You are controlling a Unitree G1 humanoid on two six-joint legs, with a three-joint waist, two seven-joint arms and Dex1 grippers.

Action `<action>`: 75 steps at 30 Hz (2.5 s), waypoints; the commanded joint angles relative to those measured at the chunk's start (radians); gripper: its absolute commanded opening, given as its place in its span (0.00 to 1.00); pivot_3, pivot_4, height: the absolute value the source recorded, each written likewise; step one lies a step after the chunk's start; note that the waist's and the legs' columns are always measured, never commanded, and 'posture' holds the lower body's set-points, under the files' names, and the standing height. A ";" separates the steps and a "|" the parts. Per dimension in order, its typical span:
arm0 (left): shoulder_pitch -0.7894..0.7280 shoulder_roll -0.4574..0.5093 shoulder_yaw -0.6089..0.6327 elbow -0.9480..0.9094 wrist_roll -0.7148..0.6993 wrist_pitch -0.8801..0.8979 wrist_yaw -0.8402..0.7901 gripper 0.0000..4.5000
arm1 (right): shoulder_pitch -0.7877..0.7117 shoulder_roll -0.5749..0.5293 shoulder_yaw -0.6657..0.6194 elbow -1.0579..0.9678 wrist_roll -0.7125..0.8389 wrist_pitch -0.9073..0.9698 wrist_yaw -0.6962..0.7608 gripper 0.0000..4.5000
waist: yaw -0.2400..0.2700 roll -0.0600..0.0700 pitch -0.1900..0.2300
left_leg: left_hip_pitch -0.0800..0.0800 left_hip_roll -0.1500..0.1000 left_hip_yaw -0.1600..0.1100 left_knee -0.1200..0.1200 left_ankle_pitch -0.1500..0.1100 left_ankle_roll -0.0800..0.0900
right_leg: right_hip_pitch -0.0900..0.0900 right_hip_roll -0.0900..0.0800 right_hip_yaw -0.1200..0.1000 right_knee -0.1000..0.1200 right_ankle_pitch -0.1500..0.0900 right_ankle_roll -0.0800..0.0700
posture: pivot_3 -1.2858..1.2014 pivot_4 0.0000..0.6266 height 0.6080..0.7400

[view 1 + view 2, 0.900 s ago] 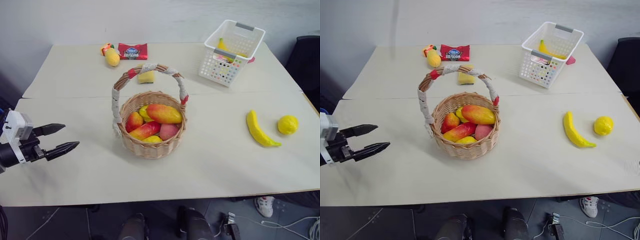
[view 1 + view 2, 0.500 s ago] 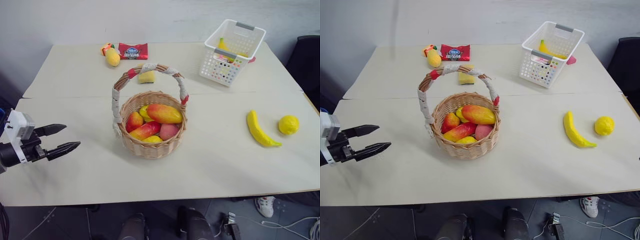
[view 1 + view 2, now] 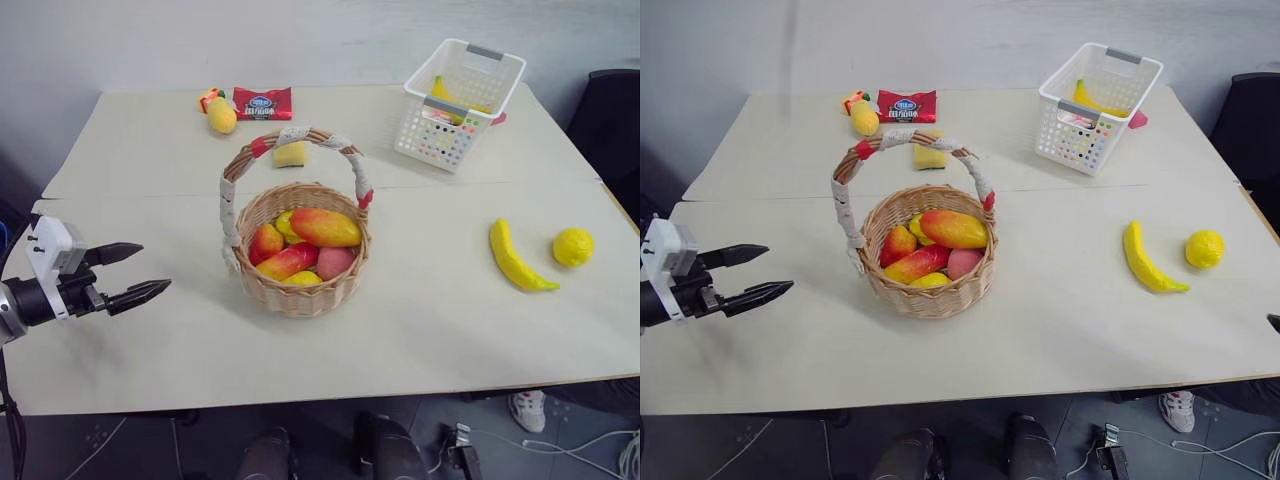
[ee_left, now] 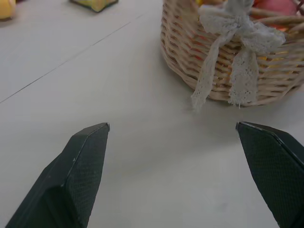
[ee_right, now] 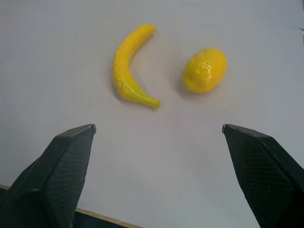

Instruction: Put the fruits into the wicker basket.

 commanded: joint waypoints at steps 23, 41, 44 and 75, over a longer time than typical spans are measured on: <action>-0.692 0.138 -0.302 -0.400 -0.873 0.532 0.343 1.00 | -0.785 0.148 0.788 0.280 -0.180 0.086 -0.349 0.99 | -0.019 0.005 0.004 | -0.002 -0.003 -0.001 0.010 0.006 -0.002 | 0.000 0.011 0.003 0.013 0.000 0.001 | 0.52 0.24 1.00; -0.714 0.112 -0.309 -0.363 -0.703 0.526 0.205 1.00 | -0.741 0.153 0.780 0.000 0.022 0.255 -0.126 0.19 | -0.018 0.005 0.004 | -0.002 0.002 -0.002 0.010 0.006 -0.005 | 0.000 0.016 0.004 0.011 0.000 0.000 | 0.52 0.24 1.00; -0.678 0.139 -0.280 -0.366 -0.674 0.519 0.157 1.00 | -0.690 0.115 0.773 -0.221 0.159 0.369 -0.062 0.19 | -0.019 0.006 0.005 | -0.002 0.004 -0.002 0.010 0.006 -0.006 | 0.000 0.017 0.004 0.011 0.000 0.000 | 0.52 0.24 1.00; -0.547 0.187 -0.158 -0.381 -0.575 0.426 0.033 1.00 | -1.266 0.541 1.100 -0.311 0.243 0.551 -0.269 0.71 | -0.041 0.001 0.006 | -0.018 0.001 -0.001 0.013 0.006 -0.009 | -0.017 0.017 -0.001 0.017 -0.003 -0.005 | 0.52 0.24 1.00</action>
